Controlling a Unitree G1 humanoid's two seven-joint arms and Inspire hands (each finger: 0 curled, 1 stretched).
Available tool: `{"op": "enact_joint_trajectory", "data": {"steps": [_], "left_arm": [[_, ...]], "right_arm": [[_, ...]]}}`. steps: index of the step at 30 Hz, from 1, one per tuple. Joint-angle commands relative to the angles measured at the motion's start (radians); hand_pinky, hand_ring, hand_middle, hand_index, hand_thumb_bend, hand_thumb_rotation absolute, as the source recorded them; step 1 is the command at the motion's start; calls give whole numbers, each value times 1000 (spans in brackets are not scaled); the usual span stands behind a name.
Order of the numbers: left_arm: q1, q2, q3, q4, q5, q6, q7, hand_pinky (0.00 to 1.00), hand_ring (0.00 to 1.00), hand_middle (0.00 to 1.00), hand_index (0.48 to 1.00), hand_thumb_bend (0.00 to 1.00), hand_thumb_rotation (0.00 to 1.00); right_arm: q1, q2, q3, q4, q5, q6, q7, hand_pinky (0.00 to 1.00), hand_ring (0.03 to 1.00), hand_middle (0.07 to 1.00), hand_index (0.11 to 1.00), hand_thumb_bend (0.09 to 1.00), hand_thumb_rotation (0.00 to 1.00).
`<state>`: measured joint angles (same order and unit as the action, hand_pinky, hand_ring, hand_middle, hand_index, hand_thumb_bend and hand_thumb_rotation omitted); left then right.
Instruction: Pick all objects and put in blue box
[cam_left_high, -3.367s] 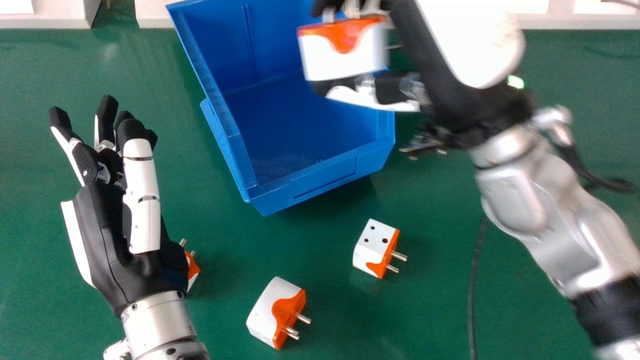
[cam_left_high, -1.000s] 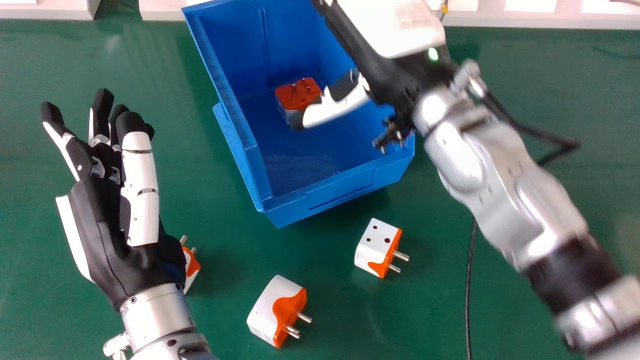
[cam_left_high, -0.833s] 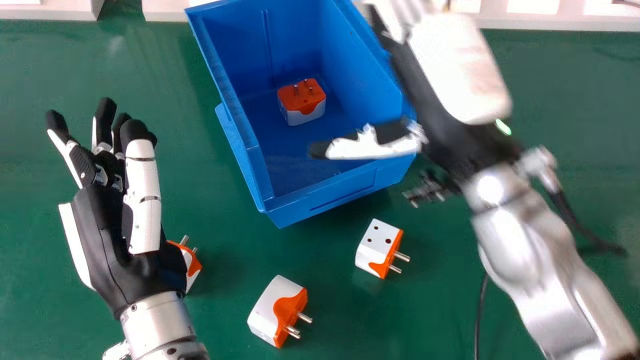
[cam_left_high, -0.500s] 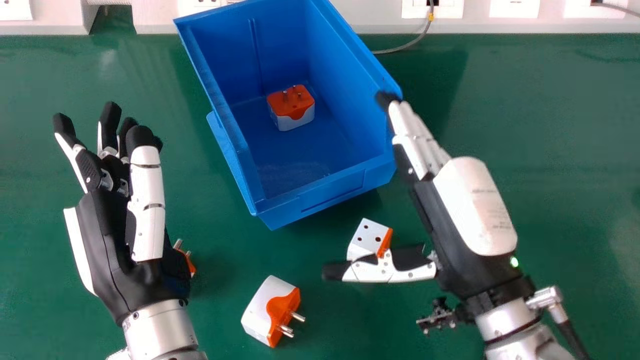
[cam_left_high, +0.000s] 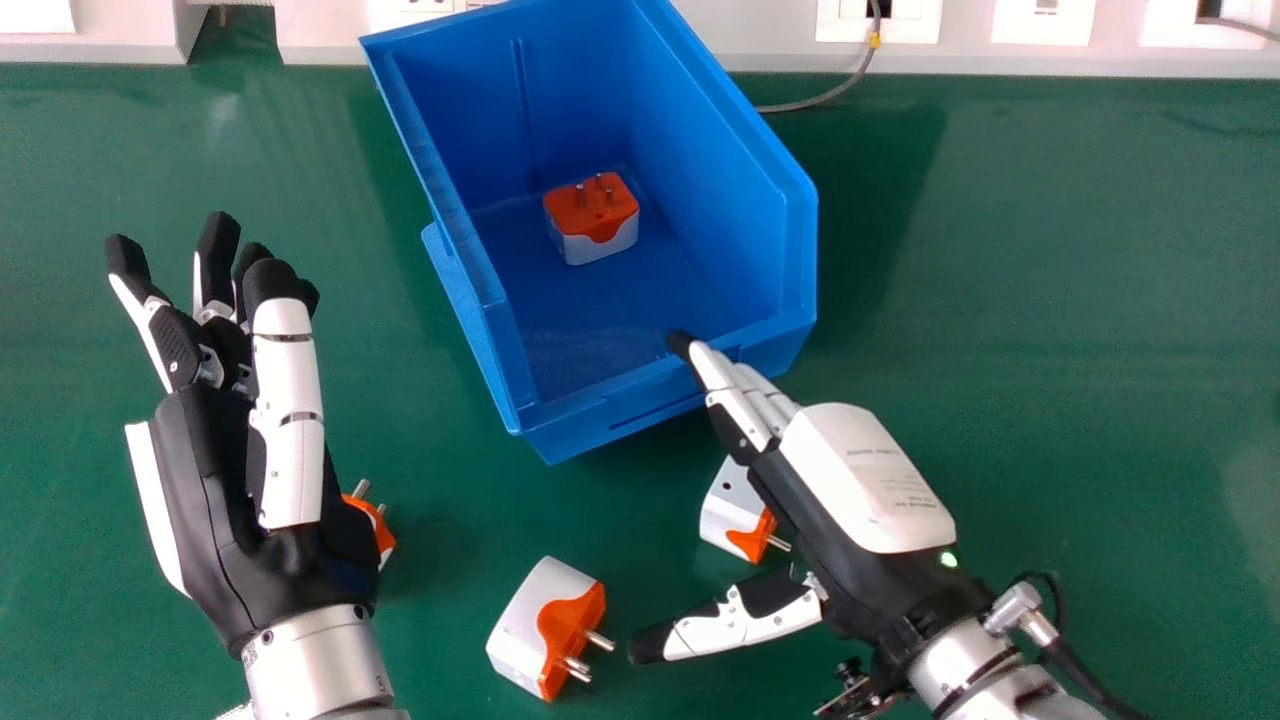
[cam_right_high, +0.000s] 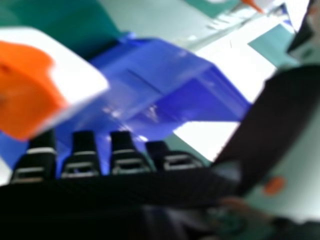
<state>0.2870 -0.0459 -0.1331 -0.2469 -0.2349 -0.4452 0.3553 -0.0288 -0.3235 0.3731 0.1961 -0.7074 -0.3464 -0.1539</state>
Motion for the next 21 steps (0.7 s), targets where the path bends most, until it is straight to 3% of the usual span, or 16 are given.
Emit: {"op": "enact_joint_trajectory", "data": {"steps": [1,6,12,16,21], "left_arm": [[8,-101,-10,-28,22,-6,8,895,943,946,915,382,502],[2,-101,-8,-24,23,-9,11,894,944,949,912,391,499],[-10,-94,-3,-24,25,-1,9,882,939,947,920,404,509],[-15,-96,-2,-24,13,-3,5,884,938,944,919,413,499],[-23,-103,1,-27,20,1,18,867,923,932,908,431,467]], "right_arm": [[-50,-20,-10,31,34,-40,14,860,955,941,961,984,470],[-97,-62,-21,111,62,-82,50,867,937,915,904,943,417],[-133,-86,-29,182,80,-90,75,869,925,905,872,916,452],[-157,-99,-34,216,78,-88,77,882,916,901,843,897,429],[-179,-117,-36,234,74,-73,95,866,899,885,803,879,416]]}}
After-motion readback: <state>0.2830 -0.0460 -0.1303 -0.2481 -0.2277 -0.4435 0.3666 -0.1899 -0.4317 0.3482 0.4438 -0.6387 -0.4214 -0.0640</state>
